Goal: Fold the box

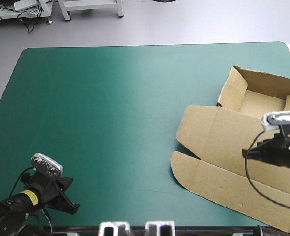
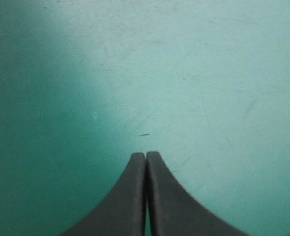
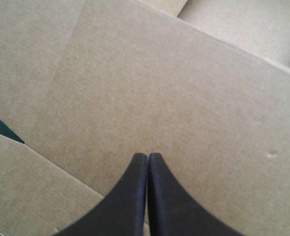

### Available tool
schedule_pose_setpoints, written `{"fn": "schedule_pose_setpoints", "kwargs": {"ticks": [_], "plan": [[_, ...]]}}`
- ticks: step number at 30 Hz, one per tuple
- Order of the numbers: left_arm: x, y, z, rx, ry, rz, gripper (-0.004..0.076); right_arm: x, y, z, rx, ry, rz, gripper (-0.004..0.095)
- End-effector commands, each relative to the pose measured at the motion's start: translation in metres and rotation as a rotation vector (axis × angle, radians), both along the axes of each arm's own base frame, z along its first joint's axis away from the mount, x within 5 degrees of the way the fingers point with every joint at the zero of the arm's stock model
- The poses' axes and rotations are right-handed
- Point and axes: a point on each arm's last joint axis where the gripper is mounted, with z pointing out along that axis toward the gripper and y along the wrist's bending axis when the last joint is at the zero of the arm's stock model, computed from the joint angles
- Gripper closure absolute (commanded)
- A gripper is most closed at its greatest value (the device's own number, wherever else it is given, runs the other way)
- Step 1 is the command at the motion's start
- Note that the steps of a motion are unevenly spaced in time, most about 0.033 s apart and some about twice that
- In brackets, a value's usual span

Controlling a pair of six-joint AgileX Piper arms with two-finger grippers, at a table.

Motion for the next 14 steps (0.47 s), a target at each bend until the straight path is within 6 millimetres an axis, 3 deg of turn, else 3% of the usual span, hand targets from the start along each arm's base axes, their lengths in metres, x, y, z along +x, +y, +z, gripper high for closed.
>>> {"fn": "schedule_pose_setpoints", "kwargs": {"ticks": [1, 8, 14], "plan": [[-0.005, -0.004, 0.012, -0.064, -0.106, -0.07, 0.0734, -0.018, 0.005, -0.008, -0.01, -0.109, -0.009, 0.0912], [-0.011, -0.003, 0.014, -0.075, -0.136, -0.088, 0.0734, -0.047, 0.013, -0.043, -0.027, -0.135, 0.005, 0.0913], [-0.012, -0.006, 0.014, -0.052, -0.146, -0.16, 0.0734, -0.054, 0.016, -0.055, -0.027, -0.145, 0.021, 0.0913]]}}
